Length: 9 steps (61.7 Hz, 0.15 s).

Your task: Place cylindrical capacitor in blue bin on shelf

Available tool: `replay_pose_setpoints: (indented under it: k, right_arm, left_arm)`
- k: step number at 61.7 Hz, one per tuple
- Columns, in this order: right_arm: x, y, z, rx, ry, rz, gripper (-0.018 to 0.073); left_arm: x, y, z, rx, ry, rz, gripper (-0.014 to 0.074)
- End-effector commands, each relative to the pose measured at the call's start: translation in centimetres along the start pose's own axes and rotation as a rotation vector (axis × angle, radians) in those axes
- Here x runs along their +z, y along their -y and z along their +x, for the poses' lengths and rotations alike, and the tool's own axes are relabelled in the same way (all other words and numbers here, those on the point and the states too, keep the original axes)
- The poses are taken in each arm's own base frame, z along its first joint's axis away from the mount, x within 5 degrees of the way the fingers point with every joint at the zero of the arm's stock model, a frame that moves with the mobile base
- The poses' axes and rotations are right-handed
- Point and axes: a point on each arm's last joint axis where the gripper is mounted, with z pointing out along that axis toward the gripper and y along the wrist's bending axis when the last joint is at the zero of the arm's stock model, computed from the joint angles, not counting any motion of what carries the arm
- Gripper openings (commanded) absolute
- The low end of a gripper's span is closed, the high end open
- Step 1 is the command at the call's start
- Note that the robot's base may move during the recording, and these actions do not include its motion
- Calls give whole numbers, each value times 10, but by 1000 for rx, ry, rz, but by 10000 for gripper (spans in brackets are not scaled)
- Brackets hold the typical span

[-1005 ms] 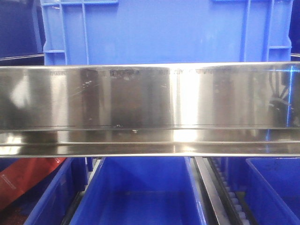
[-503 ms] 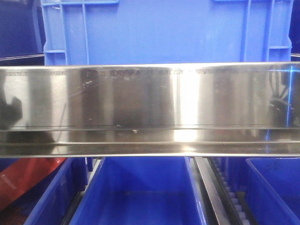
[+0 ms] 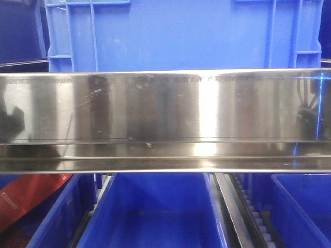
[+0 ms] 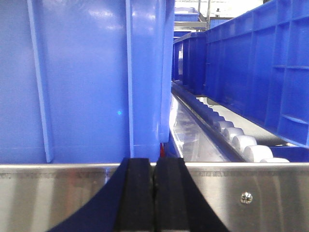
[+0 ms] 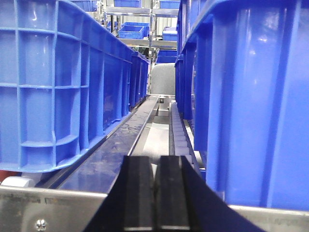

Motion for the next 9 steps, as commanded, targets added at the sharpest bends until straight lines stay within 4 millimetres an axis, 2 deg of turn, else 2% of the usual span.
replay_pose_setpoints:
  k: [1,9]
  right_arm:
    - [0,0,-2,-6,22,8,-165]
    - [0,0,-2,-6,22,8,-165]
  left_arm:
    - [0,0,-2,-6,16,6,-111]
    - [0,0,-2,-6,16,6,-111]
